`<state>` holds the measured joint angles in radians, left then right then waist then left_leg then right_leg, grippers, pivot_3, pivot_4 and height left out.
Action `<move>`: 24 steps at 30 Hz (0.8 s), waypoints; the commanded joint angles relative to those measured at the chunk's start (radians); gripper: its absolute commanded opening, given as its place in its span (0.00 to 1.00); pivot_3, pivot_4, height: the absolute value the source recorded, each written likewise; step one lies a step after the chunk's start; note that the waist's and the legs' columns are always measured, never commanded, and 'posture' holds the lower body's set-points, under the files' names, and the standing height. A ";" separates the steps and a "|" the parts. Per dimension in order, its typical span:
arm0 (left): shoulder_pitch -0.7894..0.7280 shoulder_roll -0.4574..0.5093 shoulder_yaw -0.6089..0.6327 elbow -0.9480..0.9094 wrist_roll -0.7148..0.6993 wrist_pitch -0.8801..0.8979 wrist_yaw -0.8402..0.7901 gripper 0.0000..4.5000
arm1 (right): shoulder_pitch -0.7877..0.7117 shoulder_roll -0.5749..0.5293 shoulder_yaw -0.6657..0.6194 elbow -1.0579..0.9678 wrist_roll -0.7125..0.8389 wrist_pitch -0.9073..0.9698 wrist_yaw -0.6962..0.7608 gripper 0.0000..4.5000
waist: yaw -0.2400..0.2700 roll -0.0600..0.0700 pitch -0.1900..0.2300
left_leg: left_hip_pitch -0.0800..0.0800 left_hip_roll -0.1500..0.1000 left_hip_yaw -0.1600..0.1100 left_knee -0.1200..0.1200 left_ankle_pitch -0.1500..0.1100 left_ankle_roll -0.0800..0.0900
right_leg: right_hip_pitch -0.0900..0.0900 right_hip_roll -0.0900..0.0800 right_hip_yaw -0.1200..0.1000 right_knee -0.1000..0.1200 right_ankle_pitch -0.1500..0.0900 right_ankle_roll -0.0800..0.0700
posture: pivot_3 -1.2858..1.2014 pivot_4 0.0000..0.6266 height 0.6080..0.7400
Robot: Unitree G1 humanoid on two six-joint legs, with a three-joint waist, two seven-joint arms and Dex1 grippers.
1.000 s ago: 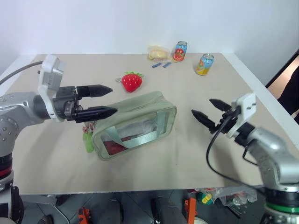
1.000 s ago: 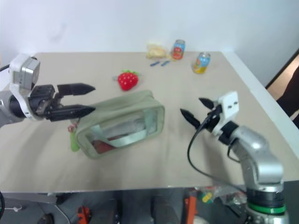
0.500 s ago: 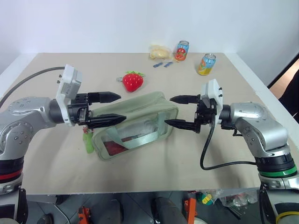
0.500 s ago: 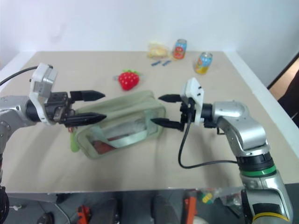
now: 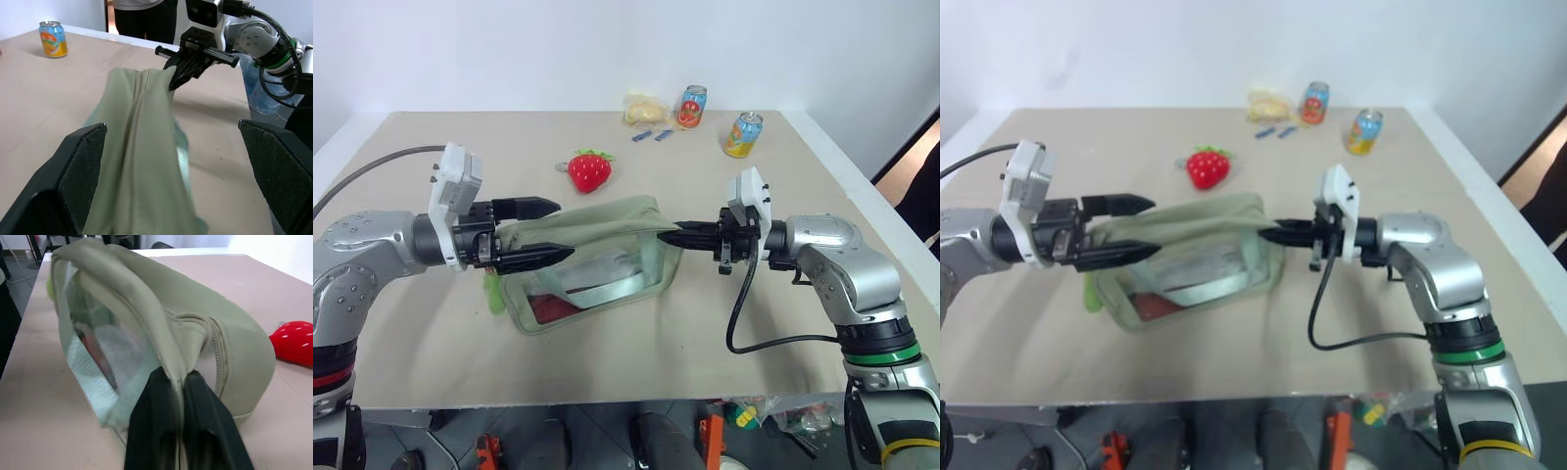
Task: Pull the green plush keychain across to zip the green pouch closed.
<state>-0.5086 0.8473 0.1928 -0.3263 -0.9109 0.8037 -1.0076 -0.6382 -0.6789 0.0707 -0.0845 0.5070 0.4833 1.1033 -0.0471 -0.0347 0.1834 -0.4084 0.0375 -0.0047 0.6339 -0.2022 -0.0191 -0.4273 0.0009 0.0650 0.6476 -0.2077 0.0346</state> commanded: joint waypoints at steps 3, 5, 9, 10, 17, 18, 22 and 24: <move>-0.033 0.004 0.017 0.003 0.022 -0.026 0.020 1.00 | -0.019 0.015 -0.071 -0.025 -0.005 -0.027 -0.070 0.01 | 0.000 0.000 0.000 | 0.000 0.000 0.000 0.000 0.000 0.000 | 0.000 0.000 0.000 0.000 0.000 0.000 | 0.52 0.24 1.00; -0.041 0.002 0.017 0.014 0.034 -0.036 0.023 1.00 | -0.031 0.014 -0.097 -0.015 -0.007 -0.031 -0.102 0.01 | 0.000 0.000 0.000 | 0.000 0.000 0.000 0.000 0.000 0.000 | 0.000 0.000 0.000 0.000 0.000 0.000 | 0.52 0.24 1.00; -0.047 0.006 0.018 0.040 0.061 -0.056 0.016 1.00 | -0.022 0.002 -0.159 -0.044 0.006 -0.005 -0.166 0.01 | 0.001 0.000 0.000 | 0.000 -0.001 0.000 0.000 0.000 0.000 | 0.000 0.000 0.000 0.000 0.000 0.000 | 0.52 0.24 1.00; -0.047 0.006 0.019 0.043 0.064 -0.058 0.014 1.00 | -0.013 0.001 -0.168 -0.059 0.010 0.003 -0.175 0.01 | 0.001 0.000 0.000 | 0.000 -0.001 0.000 0.000 0.000 0.000 | 0.000 0.000 0.000 0.000 0.000 0.000 | 0.52 0.24 1.00; -0.056 -0.021 -0.002 0.082 0.105 -0.096 0.009 1.00 | 0.091 0.030 -0.175 -0.159 0.018 0.028 -0.232 0.01 | 0.000 0.000 0.000 | 0.000 0.000 0.000 0.000 -0.001 0.001 | 0.000 0.000 0.000 0.000 0.000 -0.001 | 0.52 0.24 1.00; -0.059 -0.028 -0.006 0.093 0.115 -0.105 0.009 1.00 | 0.095 0.037 -0.169 -0.164 0.015 0.026 -0.237 0.01 | 0.000 0.000 0.000 | 0.000 0.000 0.000 0.000 -0.001 0.001 | 0.000 0.000 0.000 0.000 0.000 0.000 | 0.52 0.24 1.00; -0.059 -0.037 -0.015 0.121 0.146 -0.132 -0.004 1.00 | 0.076 0.049 -0.171 -0.175 0.024 0.037 -0.246 0.01 | -0.001 0.000 0.000 | 0.000 0.000 0.001 0.001 0.000 0.001 | 0.000 0.000 0.001 0.001 0.001 0.000 | 0.52 0.24 1.00; -0.056 -0.037 -0.012 0.132 0.154 -0.138 -0.010 1.00 | 0.059 0.046 -0.180 -0.172 0.032 0.039 -0.243 0.01 | -0.001 0.000 0.000 | 0.000 0.000 0.001 0.001 0.000 0.001 | 0.000 0.000 0.001 0.001 0.001 0.000 | 0.52 0.24 1.00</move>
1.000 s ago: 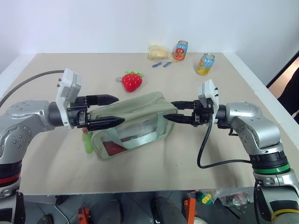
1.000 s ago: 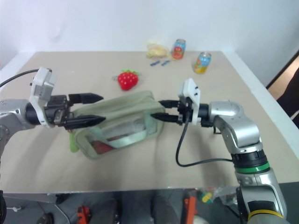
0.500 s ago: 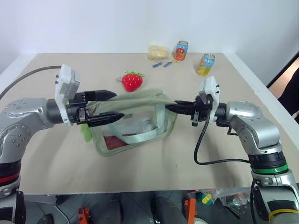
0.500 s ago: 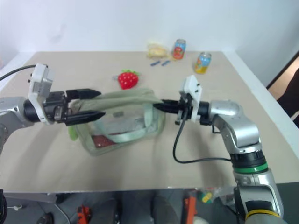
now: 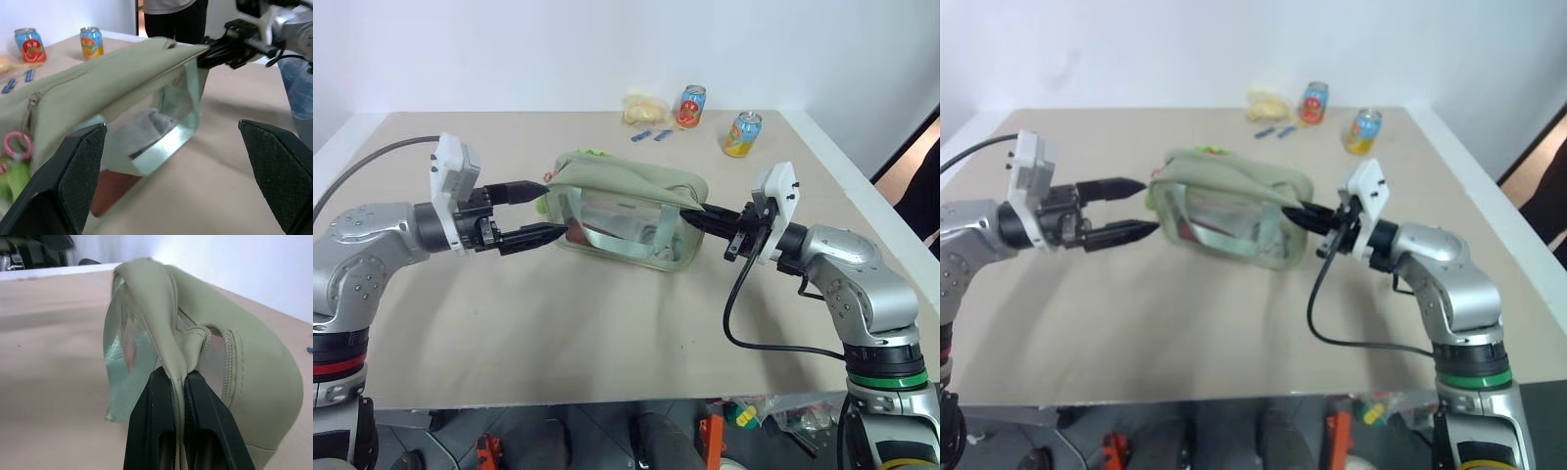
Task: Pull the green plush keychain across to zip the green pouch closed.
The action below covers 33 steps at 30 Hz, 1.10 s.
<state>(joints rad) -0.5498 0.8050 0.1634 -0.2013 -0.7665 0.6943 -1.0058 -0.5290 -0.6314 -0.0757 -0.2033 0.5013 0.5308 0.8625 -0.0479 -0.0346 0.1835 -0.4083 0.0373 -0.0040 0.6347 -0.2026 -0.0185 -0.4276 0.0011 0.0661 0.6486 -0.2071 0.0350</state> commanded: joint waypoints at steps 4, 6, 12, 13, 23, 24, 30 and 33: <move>-0.008 0.008 0.024 0.021 0.022 -0.039 -0.017 1.00 | -0.066 -0.014 -0.037 -0.035 0.032 -0.017 0.016 0.01 | 0.001 0.000 0.000 | 0.000 0.000 0.000 0.000 0.000 0.000 | 0.000 0.000 0.000 0.000 0.000 0.000 | 0.52 0.24 1.00; -0.004 0.005 0.027 0.017 0.022 -0.038 -0.013 1.00 | -0.062 -0.017 -0.031 -0.030 0.024 -0.018 0.021 0.01 | 0.002 0.000 0.000 | 0.000 0.000 0.000 0.000 0.000 0.000 | 0.000 0.000 0.000 0.000 0.000 0.000 | 0.52 0.24 1.00; 0.021 -0.006 0.069 -0.013 0.000 -0.020 0.043 1.00 | -0.026 -0.015 -0.029 -0.043 0.022 -0.020 0.027 0.01 | 0.002 0.000 0.000 | 0.000 0.000 0.000 0.000 0.000 0.000 | 0.000 0.000 0.000 0.000 0.000 0.000 | 0.52 0.24 1.00; 0.029 -0.008 0.087 -0.017 -0.008 -0.013 0.064 1.00 | -0.022 -0.016 -0.030 -0.045 0.023 -0.019 0.028 0.01 | 0.001 0.000 0.000 | 0.000 0.000 0.000 0.000 0.000 0.000 | 0.000 0.000 0.000 0.000 0.000 0.000 | 0.52 0.24 1.00; 0.302 -0.136 0.304 -0.068 -0.094 0.027 0.289 1.00 | 0.018 -0.009 -0.018 -0.053 0.015 -0.042 0.027 0.01 | 0.001 0.000 0.000 | 0.001 0.001 0.001 0.000 0.000 0.000 | 0.000 0.000 0.001 0.001 0.000 0.000 | 0.52 0.24 1.00; 0.325 -0.148 0.302 -0.072 -0.090 0.022 0.301 1.00 | 0.018 -0.009 -0.015 -0.052 0.014 -0.042 0.029 0.01 | 0.001 0.000 0.000 | 0.001 0.001 0.001 0.001 0.000 0.000 | 0.000 0.000 0.001 0.002 0.000 0.000 | 0.52 0.24 1.00; 0.391 -0.180 0.261 -0.070 -0.084 0.020 0.312 1.00 | 0.011 -0.007 -0.005 -0.045 0.010 -0.046 0.032 0.01 | 0.002 0.000 0.000 | 0.002 0.001 0.001 0.002 0.000 0.000 | 0.001 0.000 0.002 0.001 -0.001 -0.004 | 0.52 0.24 1.00; 0.392 -0.188 0.242 -0.073 -0.107 0.043 0.299 1.00 | 0.006 -0.009 0.000 -0.039 0.007 -0.049 0.034 0.01 | 0.002 0.000 0.000 | 0.002 0.001 0.001 0.003 0.000 0.000 | 0.001 0.000 0.002 0.002 -0.001 -0.004 | 0.52 0.24 1.00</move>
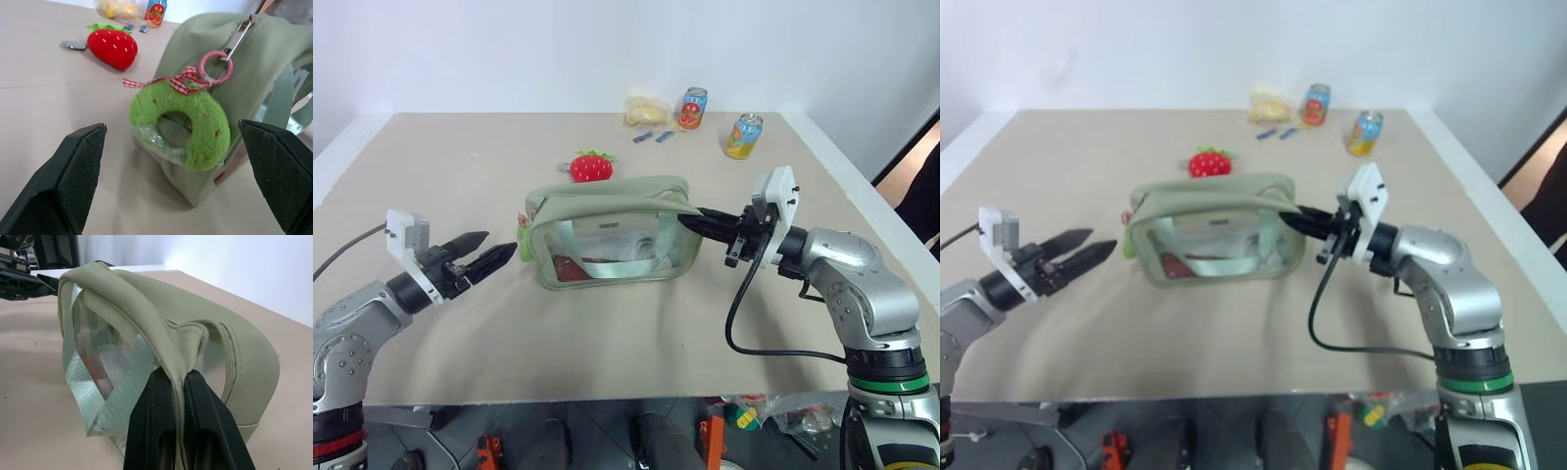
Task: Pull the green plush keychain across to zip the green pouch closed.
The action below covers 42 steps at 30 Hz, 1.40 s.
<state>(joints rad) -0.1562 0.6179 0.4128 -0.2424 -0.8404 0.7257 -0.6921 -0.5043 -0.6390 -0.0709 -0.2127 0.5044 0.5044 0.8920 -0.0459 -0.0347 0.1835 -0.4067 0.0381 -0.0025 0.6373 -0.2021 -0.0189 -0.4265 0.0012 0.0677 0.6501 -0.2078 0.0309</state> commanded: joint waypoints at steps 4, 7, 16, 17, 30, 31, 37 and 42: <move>-0.004 0.003 -0.037 -0.020 -0.024 0.015 -0.023 1.00 | -0.023 -0.002 -0.003 -0.021 -0.001 -0.028 0.008 0.01 | -0.001 0.000 0.000 | 0.000 0.000 0.000 0.000 0.000 0.000 | 0.000 0.000 0.000 0.000 0.000 0.000 | 0.52 0.24 1.00; -0.013 -0.001 -0.048 0.012 -0.002 -0.004 -0.024 1.00 | -0.023 -0.003 -0.002 -0.015 -0.007 -0.036 0.011 0.01 | -0.001 0.000 0.000 | 0.000 0.000 0.000 -0.001 0.000 0.000 | 0.000 0.000 0.000 0.000 0.000 0.000 | 0.52 0.24 1.00; -0.021 0.017 -0.027 0.063 0.019 -0.042 -0.049 0.36 | -0.016 -0.012 -0.007 -0.007 -0.021 -0.046 0.019 0.00 | -0.001 0.000 0.000 | 0.000 0.000 0.000 -0.001 0.000 0.000 | 0.000 0.001 0.000 0.000 0.000 0.000 | 0.52 0.24 1.00; -0.023 0.020 -0.029 0.069 0.023 -0.046 -0.054 0.28 | -0.014 -0.014 -0.007 -0.006 -0.023 -0.048 0.021 0.00 | -0.001 0.000 0.000 | 0.000 0.000 0.000 -0.001 0.000 0.000 | 0.000 0.001 0.000 0.000 0.000 0.000 | 0.52 0.24 1.00; -0.088 -0.002 -0.095 0.091 0.068 -0.085 -0.093 0.28 | -0.018 -0.019 -0.009 0.004 -0.036 -0.061 0.026 0.00 | 0.000 0.000 0.000 | 0.000 0.000 0.000 -0.001 0.000 0.000 | 0.000 0.001 0.000 0.000 0.000 0.000 | 0.52 0.24 1.00; -0.091 -0.001 -0.099 0.091 0.073 -0.090 -0.097 0.28 | -0.018 -0.019 -0.010 0.004 -0.036 -0.062 0.027 0.00 | 0.000 0.000 0.000 | 0.000 0.000 0.000 -0.001 0.000 0.000 | 0.000 0.001 0.000 0.000 0.000 0.000 | 0.52 0.24 1.00; -0.107 -0.008 -0.133 0.104 0.153 -0.187 -0.120 0.04 | -0.021 -0.022 -0.007 0.002 -0.038 -0.062 0.024 0.00 | 0.000 0.000 0.000 | 0.000 0.000 0.000 -0.001 0.000 0.000 | 0.000 0.001 0.001 0.000 0.000 0.000 | 0.52 0.24 1.00; -0.138 -0.016 -0.145 0.145 0.244 -0.300 -0.105 0.01 | -0.026 -0.021 -0.003 -0.004 -0.039 -0.057 0.021 0.00 | 0.001 0.000 0.000 | 0.000 0.000 0.000 -0.001 0.000 0.000 | 0.000 0.001 0.001 0.000 0.000 0.000 | 0.52 0.24 1.00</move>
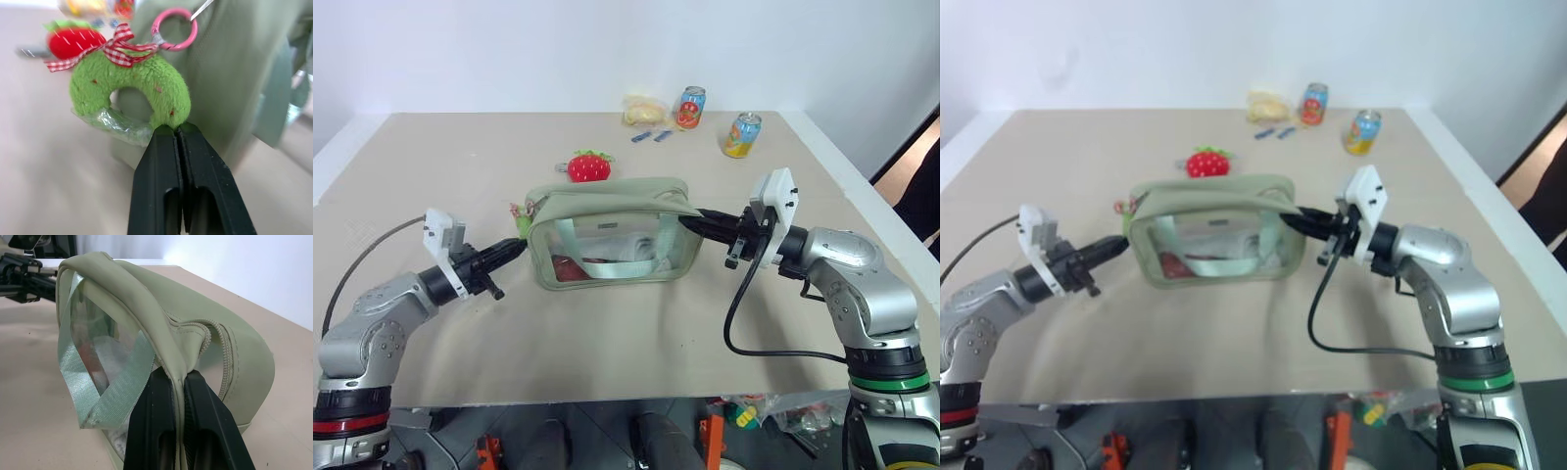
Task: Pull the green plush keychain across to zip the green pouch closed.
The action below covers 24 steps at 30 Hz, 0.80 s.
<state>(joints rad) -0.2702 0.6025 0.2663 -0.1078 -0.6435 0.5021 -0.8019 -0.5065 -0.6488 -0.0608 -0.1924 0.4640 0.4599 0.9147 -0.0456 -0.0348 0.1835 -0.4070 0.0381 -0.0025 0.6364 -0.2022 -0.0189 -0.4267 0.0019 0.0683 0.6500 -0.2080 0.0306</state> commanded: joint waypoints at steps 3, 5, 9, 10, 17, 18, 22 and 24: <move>-0.031 -0.005 -0.006 0.029 0.074 -0.114 0.002 0.01 | -0.026 -0.012 -0.012 -0.026 0.002 -0.013 -0.002 0.00 | -0.001 0.000 0.000 | 0.000 0.000 0.000 0.000 0.000 0.000 | 0.000 0.000 0.001 0.000 0.000 0.000 | 0.52 0.24 1.00; -0.035 -0.009 -0.011 0.039 0.085 -0.131 0.004 0.01 | -0.027 -0.013 -0.011 -0.026 0.002 -0.012 -0.003 0.00 | -0.001 0.000 0.000 | 0.000 0.000 0.001 0.000 0.000 0.000 | 0.000 0.000 0.001 0.000 0.001 0.003 | 0.52 0.24 1.00; -0.031 -0.017 -0.016 0.039 0.100 -0.156 0.009 0.01 | -0.026 -0.016 -0.009 -0.028 0.002 -0.014 0.000 0.00 | -0.001 0.000 0.000 | 0.000 0.000 0.001 0.000 0.000 0.000 | 0.000 0.000 0.000 0.000 0.002 0.003 | 0.52 0.24 1.00; -0.032 -0.018 -0.010 0.034 0.106 -0.166 0.014 0.01 | -0.026 -0.017 -0.009 -0.028 0.002 -0.015 0.000 0.00 | -0.001 0.000 0.000 | 0.000 0.000 0.001 0.000 0.000 0.000 | 0.000 0.000 0.000 0.000 0.002 0.003 | 0.52 0.24 1.00; -0.167 0.039 -0.001 -0.098 0.042 -0.091 0.033 0.01 | -0.021 -0.027 -0.011 -0.019 0.003 -0.019 0.013 0.00 | 0.000 -0.001 0.000 | 0.000 0.000 0.000 0.000 0.000 0.000 | 0.000 0.000 0.000 0.000 0.002 0.004 | 0.52 0.24 1.00; -0.199 0.045 -0.017 -0.111 0.038 -0.079 0.030 0.01 | -0.021 -0.028 -0.009 -0.016 0.002 -0.021 0.015 0.00 | 0.000 -0.001 0.000 | 0.000 0.000 0.000 0.000 0.000 0.000 | 0.000 0.000 0.000 0.000 0.002 0.004 | 0.52 0.24 1.00; -0.312 0.051 -0.099 -0.128 0.034 -0.017 0.004 0.01 | -0.026 -0.027 -0.001 -0.001 -0.004 -0.037 0.024 0.00 | 0.000 -0.001 0.000 | 0.000 -0.001 0.000 0.001 0.000 0.000 | 0.001 0.000 0.001 -0.001 0.003 0.006 | 0.52 0.24 1.00; -0.343 0.060 -0.161 -0.137 0.045 0.005 -0.040 0.01 | -0.032 -0.022 0.003 0.009 -0.007 -0.046 0.029 0.00 | -0.004 -0.001 0.000 | 0.000 -0.001 0.001 0.000 0.000 0.000 | 0.001 0.000 0.002 -0.001 0.003 0.006 | 0.52 0.24 1.00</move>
<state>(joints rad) -0.5914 0.6469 0.1436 -0.2102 -0.5960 0.4885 -0.8046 -0.5146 -0.6677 -0.0453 -0.1733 0.4598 0.4395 0.9374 -0.0497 -0.0353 0.1839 -0.4070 0.0368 -0.0016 0.6365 -0.2022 -0.0189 -0.4260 0.0017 0.0704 0.6489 -0.2047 0.0368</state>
